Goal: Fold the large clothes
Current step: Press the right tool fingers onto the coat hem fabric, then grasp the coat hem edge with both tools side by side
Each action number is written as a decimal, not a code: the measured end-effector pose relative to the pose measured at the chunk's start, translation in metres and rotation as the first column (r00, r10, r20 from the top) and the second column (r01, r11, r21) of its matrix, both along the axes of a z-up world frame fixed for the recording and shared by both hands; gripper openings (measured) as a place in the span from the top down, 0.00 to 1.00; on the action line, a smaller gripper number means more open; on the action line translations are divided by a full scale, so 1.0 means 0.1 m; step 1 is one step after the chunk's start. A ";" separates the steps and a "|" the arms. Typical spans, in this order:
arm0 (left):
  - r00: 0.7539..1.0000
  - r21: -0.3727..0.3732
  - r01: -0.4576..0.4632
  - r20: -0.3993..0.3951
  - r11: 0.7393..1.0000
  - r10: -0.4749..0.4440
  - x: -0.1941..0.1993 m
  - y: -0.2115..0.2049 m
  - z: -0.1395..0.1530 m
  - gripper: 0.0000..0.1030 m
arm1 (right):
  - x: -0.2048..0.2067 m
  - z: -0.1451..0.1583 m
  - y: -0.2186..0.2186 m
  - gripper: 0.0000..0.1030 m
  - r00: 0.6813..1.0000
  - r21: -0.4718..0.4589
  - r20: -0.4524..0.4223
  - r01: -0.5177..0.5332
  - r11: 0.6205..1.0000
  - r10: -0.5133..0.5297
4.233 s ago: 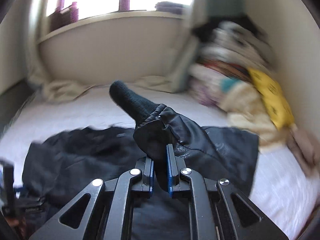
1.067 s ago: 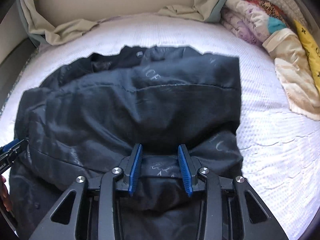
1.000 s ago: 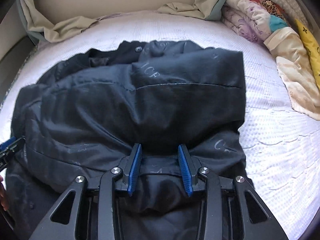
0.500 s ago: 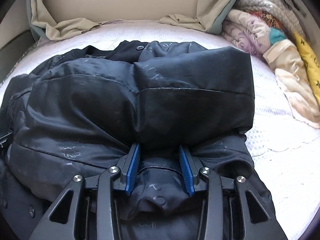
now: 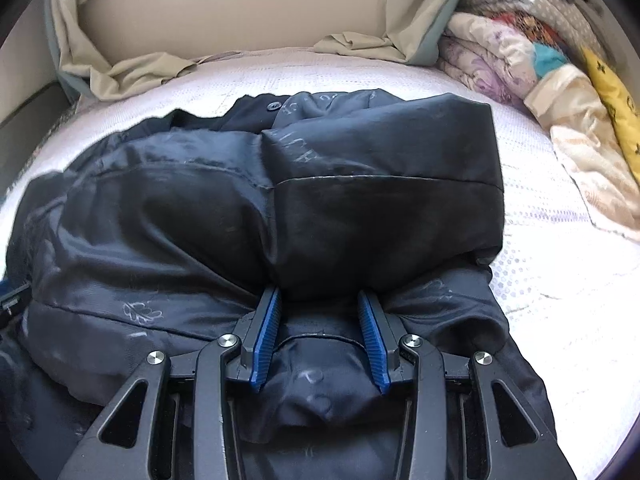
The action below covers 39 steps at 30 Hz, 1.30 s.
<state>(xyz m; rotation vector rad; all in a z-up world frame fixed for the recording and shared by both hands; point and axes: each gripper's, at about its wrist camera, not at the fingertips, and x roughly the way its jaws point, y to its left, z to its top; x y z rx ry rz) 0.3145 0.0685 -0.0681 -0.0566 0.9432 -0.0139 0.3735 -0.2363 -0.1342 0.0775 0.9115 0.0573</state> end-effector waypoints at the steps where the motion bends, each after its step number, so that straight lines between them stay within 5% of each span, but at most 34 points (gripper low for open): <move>1: 1.000 -0.012 -0.003 -0.004 1.000 0.003 -0.01 0.03 0.03 0.09 | -0.01 0.05 -0.02 0.56 1.000 0.020 -0.009 0.000 1.000 0.001; 5: 1.000 -0.062 -0.020 -0.012 0.998 0.019 -0.05 0.14 0.14 0.09 | -0.07 0.28 -0.09 0.30 0.999 0.102 -0.031 -0.033 0.994 0.036; 11: 0.999 -0.088 -0.042 -0.015 0.995 0.041 -0.13 0.29 0.29 0.09 | -0.22 0.60 -0.21 0.21 1.000 0.124 -0.020 -0.007 0.992 0.009; 20: 0.988 -0.177 -0.132 -0.106 0.975 0.114 -0.44 0.69 0.32 0.09 | -0.48 0.60 -0.66 0.20 0.991 0.165 -0.132 0.046 0.985 -0.024; 28: 0.978 -0.192 -0.115 -0.197 0.975 0.076 -0.94 0.75 0.26 0.09 | -1.00 0.57 -0.80 0.20 0.968 0.149 -0.241 -0.029 0.988 0.065; 39: 0.966 -0.298 -0.142 -0.250 0.944 0.066 -1.69 0.90 0.14 0.09 | -2.06 0.45 -1.57 0.20 0.948 0.384 -0.318 0.116 0.916 0.014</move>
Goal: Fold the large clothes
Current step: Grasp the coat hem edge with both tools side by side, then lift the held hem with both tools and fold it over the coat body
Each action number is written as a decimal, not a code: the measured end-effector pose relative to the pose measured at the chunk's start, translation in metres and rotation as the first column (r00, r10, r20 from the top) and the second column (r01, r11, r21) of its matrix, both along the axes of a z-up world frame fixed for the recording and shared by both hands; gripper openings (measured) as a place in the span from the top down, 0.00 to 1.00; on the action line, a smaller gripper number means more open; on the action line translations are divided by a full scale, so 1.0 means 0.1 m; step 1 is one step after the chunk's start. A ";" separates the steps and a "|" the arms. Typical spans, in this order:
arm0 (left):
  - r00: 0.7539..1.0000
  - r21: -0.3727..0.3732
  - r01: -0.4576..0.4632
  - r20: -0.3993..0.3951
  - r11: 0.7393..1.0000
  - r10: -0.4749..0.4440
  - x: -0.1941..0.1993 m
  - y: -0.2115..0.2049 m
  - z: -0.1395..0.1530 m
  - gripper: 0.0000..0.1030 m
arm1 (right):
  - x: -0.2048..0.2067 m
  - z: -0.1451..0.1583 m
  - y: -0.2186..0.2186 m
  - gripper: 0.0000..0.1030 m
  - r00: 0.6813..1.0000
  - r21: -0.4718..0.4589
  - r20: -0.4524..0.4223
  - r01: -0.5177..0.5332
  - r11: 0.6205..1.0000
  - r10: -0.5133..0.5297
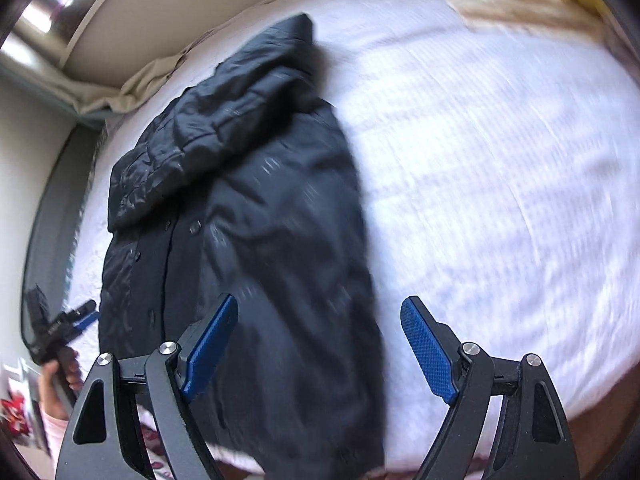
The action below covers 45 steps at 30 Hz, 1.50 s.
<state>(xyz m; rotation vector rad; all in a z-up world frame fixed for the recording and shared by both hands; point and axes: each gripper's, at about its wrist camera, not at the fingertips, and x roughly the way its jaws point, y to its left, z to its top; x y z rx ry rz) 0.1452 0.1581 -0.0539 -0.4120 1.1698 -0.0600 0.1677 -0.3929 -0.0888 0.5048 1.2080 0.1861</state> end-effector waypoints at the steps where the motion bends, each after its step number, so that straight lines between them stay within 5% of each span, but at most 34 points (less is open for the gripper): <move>1: 1.000 -0.015 -0.007 -0.016 1.000 0.007 -0.06 0.04 -0.07 0.09 | -0.06 -0.03 -0.04 0.20 1.000 0.010 -0.008 0.005 1.000 -0.004; 8: 1.000 -0.104 0.023 -0.015 0.994 -0.024 -0.32 0.06 -0.25 0.10 | -0.36 -0.34 -0.02 0.20 0.997 0.118 -0.078 -0.021 0.993 0.030; 12: 0.997 -0.126 0.082 -0.004 0.989 -0.083 -0.46 -0.02 -0.30 0.10 | -0.49 -0.41 0.10 0.19 0.996 0.087 -0.063 -0.062 0.994 0.068; 18: 0.998 -0.315 0.061 -0.008 0.947 -0.067 -0.59 0.04 -0.39 0.18 | -0.58 -0.45 0.16 0.23 0.994 0.142 -0.059 -0.081 0.987 0.090; 21: 0.998 -0.324 0.048 -0.013 0.945 -0.055 -0.64 0.06 -0.42 0.37 | -0.56 -0.48 0.17 0.33 0.993 0.186 -0.067 -0.085 0.979 0.099; 24: 0.998 -0.390 0.032 -0.038 0.920 -0.051 -0.66 0.08 -0.51 0.68 | -0.53 -0.53 0.12 0.65 0.994 0.267 -0.073 -0.061 0.962 0.084; 25: 0.998 -0.403 0.026 -0.043 0.915 -0.047 -0.67 0.09 -0.54 0.70 | -0.52 -0.55 0.13 0.76 0.993 0.300 -0.079 -0.064 0.952 0.091; 27: 0.998 -0.402 0.030 -0.034 0.915 -0.048 -0.68 0.08 -0.53 0.75 | -0.51 -0.54 0.19 0.83 0.992 0.294 -0.066 -0.081 0.952 0.104; 45: 0.992 -0.400 0.125 0.046 0.908 -0.116 -1.37 -0.03 0.02 0.78 | -0.99 0.02 0.24 0.90 0.985 0.300 0.032 -0.172 0.938 0.171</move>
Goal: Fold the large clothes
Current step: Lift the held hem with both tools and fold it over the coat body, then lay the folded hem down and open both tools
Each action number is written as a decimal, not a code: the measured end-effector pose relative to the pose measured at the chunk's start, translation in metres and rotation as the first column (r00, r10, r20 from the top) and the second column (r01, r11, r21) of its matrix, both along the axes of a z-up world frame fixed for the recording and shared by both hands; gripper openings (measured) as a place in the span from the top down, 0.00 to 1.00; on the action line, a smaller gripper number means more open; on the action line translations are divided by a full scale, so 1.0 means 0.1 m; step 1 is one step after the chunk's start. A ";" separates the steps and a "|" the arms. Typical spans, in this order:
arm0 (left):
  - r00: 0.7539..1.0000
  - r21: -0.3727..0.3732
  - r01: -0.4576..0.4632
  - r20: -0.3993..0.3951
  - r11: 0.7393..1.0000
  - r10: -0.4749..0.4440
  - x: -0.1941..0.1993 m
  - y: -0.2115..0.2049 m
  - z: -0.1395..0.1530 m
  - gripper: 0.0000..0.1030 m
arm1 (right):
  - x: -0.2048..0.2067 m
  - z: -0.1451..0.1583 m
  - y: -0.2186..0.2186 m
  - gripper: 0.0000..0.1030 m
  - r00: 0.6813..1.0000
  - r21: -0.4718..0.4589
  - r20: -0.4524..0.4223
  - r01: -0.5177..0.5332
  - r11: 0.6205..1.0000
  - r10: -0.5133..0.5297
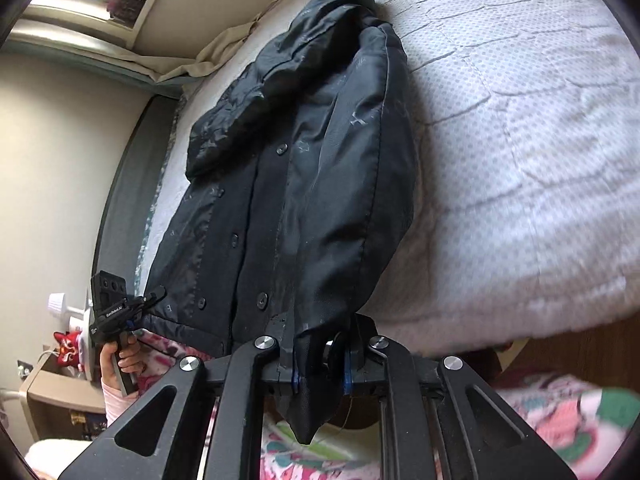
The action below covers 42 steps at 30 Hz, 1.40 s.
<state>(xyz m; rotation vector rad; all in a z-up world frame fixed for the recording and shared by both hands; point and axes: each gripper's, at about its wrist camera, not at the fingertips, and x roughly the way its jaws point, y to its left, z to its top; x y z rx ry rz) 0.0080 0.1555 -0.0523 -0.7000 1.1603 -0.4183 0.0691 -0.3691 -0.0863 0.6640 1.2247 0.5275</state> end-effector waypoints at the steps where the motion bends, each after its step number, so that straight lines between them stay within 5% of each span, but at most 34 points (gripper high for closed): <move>1: 1.000 -0.004 0.001 0.000 1.000 -0.001 -0.04 0.01 0.02 0.78 | -0.03 0.01 0.00 0.90 1.000 0.006 -0.002 0.002 1.000 -0.002; 10: 0.998 -0.080 -0.024 0.056 0.996 0.029 0.13 0.10 0.28 0.78 | -0.07 0.21 -0.15 0.91 0.999 0.124 0.034 0.017 0.992 -0.021; 23: 0.974 -0.110 -0.104 0.192 0.988 0.124 1.42 0.04 0.85 0.78 | 1.20 0.82 0.12 0.91 0.977 0.194 0.183 0.073 0.978 -0.109; 32: 0.966 -0.089 -0.216 0.125 0.972 0.226 2.37 0.17 0.58 0.78 | 2.33 0.68 0.17 0.91 0.963 0.154 0.174 0.182 0.971 -0.208; 42: 0.965 -0.044 -0.261 0.028 0.964 0.263 2.94 0.16 0.06 0.69 | 3.03 0.27 0.37 0.85 0.962 0.037 0.175 0.206 0.978 -0.209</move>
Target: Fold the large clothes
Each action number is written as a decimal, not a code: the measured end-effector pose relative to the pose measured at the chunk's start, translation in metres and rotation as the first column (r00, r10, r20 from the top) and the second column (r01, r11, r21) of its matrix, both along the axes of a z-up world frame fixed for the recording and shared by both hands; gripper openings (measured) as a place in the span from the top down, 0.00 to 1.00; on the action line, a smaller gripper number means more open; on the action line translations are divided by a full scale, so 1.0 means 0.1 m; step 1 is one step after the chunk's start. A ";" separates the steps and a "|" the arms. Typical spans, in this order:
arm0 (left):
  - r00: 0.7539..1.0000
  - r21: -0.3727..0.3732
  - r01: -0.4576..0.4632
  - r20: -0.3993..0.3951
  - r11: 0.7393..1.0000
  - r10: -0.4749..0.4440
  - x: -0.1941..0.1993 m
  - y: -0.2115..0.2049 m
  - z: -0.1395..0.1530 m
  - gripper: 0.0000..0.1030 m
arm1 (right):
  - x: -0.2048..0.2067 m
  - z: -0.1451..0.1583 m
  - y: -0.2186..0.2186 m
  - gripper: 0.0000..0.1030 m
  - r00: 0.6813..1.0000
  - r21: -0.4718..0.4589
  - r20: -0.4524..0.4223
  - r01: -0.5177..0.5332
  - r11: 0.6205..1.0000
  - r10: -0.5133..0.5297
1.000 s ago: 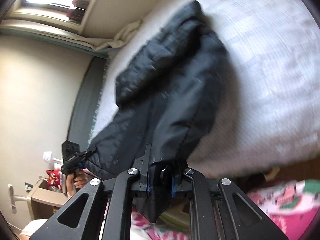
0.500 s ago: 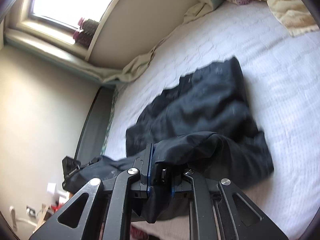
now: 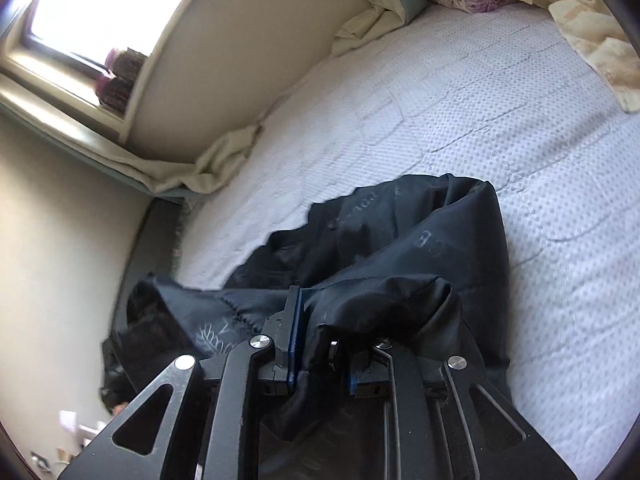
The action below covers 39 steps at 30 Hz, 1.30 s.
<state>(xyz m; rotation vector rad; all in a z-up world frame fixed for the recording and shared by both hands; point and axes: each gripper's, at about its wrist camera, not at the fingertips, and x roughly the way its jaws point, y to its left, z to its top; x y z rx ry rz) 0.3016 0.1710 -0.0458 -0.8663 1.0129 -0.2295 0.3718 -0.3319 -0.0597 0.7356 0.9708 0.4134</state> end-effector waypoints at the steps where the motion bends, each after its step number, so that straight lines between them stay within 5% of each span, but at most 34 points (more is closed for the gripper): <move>1: 1.000 0.000 -0.004 -0.009 1.000 0.004 0.03 0.00 -0.02 0.67 | 0.03 -0.03 0.02 0.84 1.000 -0.024 -0.005 -0.004 1.000 0.004; 7: 0.997 -0.014 -0.075 0.032 0.997 0.075 0.06 0.07 0.02 0.35 | 0.19 -0.24 -0.03 0.64 0.999 0.026 -0.025 0.029 0.999 -0.028; 10: 0.991 -0.018 -0.104 0.089 0.994 0.105 0.04 0.12 0.10 0.25 | 0.19 -0.24 -0.19 0.31 0.998 0.149 0.014 0.055 0.987 -0.058; 12: 0.982 0.037 -0.142 0.130 0.989 0.136 0.02 0.17 0.17 0.19 | 0.16 -0.20 -0.29 0.26 0.994 0.203 0.047 0.083 0.976 -0.094; 16: 0.972 0.149 -0.172 0.185 0.974 0.143 0.00 0.20 0.27 0.19 | 0.10 -0.08 -0.44 0.25 0.983 0.218 0.104 0.127 0.968 -0.152; 22: 0.979 0.253 -0.097 0.199 0.963 0.046 0.08 -0.06 0.26 0.19 | 0.09 0.08 -0.45 0.25 0.969 -0.076 0.167 0.197 0.978 -0.182; 26: 0.986 0.300 -0.057 0.169 0.952 0.006 0.15 -0.14 0.17 0.19 | 0.13 0.06 -0.41 0.25 0.973 -0.156 0.161 0.189 0.969 -0.164; 28: 0.989 0.310 -0.030 0.146 0.950 -0.016 0.18 -0.17 0.08 0.23 | 0.15 0.02 -0.36 0.25 0.979 -0.184 0.152 0.164 0.969 -0.136; 30: 0.991 0.295 0.001 0.124 0.955 -0.040 0.20 -0.21 0.01 0.53 | 0.18 -0.02 -0.29 0.25 0.985 -0.212 0.141 0.131 0.968 -0.103; 33: 0.994 0.269 0.037 0.087 0.962 -0.063 0.20 -0.23 -0.04 0.81 | 0.21 -0.05 -0.13 0.51 0.992 -0.258 0.128 0.052 0.965 -0.019; 35: 0.993 0.314 0.018 0.103 0.949 -0.053 0.16 -0.25 0.05 0.85 | 0.20 -0.03 0.00 0.79 0.992 -0.350 0.125 0.036 0.936 0.008; 39: 0.993 0.348 -0.038 0.117 0.937 -0.003 0.08 -0.17 0.16 0.86 | 0.19 -0.04 -0.04 0.88 0.991 -0.419 0.117 0.112 0.901 -0.068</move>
